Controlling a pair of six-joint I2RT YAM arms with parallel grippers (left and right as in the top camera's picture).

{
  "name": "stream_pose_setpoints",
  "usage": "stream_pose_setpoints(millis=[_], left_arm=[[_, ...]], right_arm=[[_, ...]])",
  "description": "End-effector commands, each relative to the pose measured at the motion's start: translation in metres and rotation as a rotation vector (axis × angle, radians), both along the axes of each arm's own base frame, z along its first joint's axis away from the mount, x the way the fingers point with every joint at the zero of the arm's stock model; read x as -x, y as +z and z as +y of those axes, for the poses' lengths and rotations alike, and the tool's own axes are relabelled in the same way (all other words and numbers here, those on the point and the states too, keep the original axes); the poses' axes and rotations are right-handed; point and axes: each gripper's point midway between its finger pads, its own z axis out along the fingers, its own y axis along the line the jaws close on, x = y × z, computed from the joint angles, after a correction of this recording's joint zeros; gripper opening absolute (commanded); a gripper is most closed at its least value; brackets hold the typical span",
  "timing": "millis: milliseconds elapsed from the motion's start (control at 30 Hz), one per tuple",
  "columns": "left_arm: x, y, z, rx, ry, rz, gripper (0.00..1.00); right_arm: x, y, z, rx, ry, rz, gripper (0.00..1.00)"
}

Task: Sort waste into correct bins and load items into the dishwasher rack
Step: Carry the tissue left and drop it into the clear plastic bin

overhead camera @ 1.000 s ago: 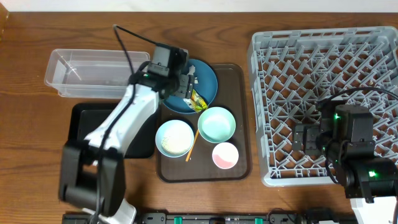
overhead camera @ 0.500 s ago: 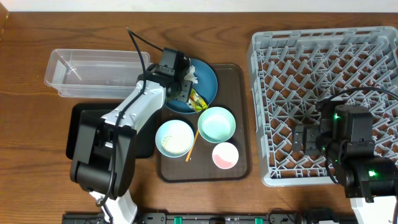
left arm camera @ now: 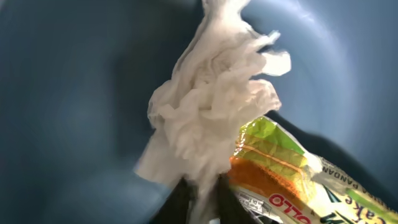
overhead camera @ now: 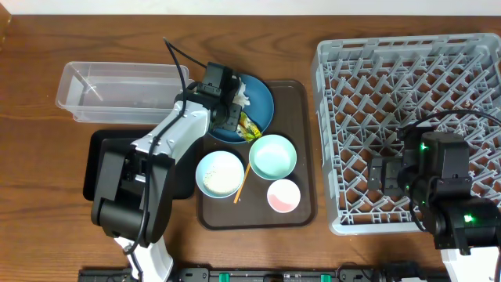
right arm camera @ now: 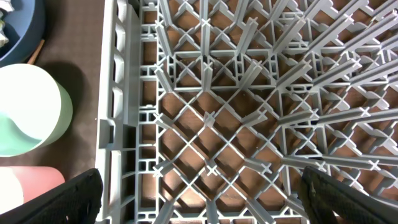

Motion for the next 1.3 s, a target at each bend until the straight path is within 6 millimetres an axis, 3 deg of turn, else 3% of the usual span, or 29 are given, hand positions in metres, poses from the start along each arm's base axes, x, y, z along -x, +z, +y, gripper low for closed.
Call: stream_pose_setpoints(millis=[0, 133, 267, 400, 500, 567, 800, 833, 900, 967, 1033, 1100, 1267], left_arm=[[0.000, -0.002, -0.001, -0.004, -0.002, 0.008, 0.06], [-0.001, 0.011, -0.001, 0.003, -0.001, -0.017, 0.06], [-0.010, 0.059, 0.005, 0.019, 0.018, -0.127, 0.06], [-0.021, 0.120, 0.034, -0.032, 0.106, -0.304, 0.06], [-0.024, 0.153, 0.064, -0.082, 0.194, -0.400, 0.06], [-0.025, 0.164, 0.084, -0.100, 0.242, -0.427, 0.06], [-0.034, 0.151, 0.138, -0.133, 0.363, -0.397, 0.07], [-0.036, 0.148, 0.143, -0.136, 0.374, -0.394, 0.10], [-0.037, 0.144, 0.151, -0.141, 0.392, -0.386, 0.33], [-0.037, 0.142, 0.154, -0.141, 0.397, -0.380, 0.36], [-0.037, 0.142, 0.148, -0.119, 0.381, -0.377, 0.47], [-0.036, 0.139, 0.132, -0.065, 0.333, -0.361, 0.49], [-0.017, 0.125, 0.064, 0.156, 0.220, -0.232, 0.49]], right_arm=[[-0.002, 0.006, 0.001, -0.010, -0.007, -0.011, 0.99], [-0.002, 0.006, 0.001, -0.010, -0.007, -0.011, 0.99], [-0.002, 0.006, 0.001, -0.009, -0.006, -0.011, 0.99], [-0.002, 0.006, 0.001, -0.009, -0.007, -0.012, 0.99], [-0.002, 0.006, 0.001, -0.010, -0.006, -0.012, 0.99], [-0.002, 0.006, 0.001, -0.010, -0.006, -0.012, 0.99], [-0.002, 0.006, 0.001, -0.010, -0.007, -0.012, 0.99], [-0.002, 0.006, 0.001, -0.009, -0.006, -0.012, 0.99], [-0.002, 0.006, 0.001, -0.009, -0.006, -0.012, 0.99], [-0.002, 0.006, 0.001, -0.010, -0.006, -0.010, 0.99], [-0.002, 0.006, 0.001, -0.010, -0.007, -0.011, 0.99], [-0.002, 0.006, 0.001, -0.009, -0.006, -0.012, 0.99], [-0.002, 0.006, 0.001, -0.009, -0.006, -0.011, 0.99]])
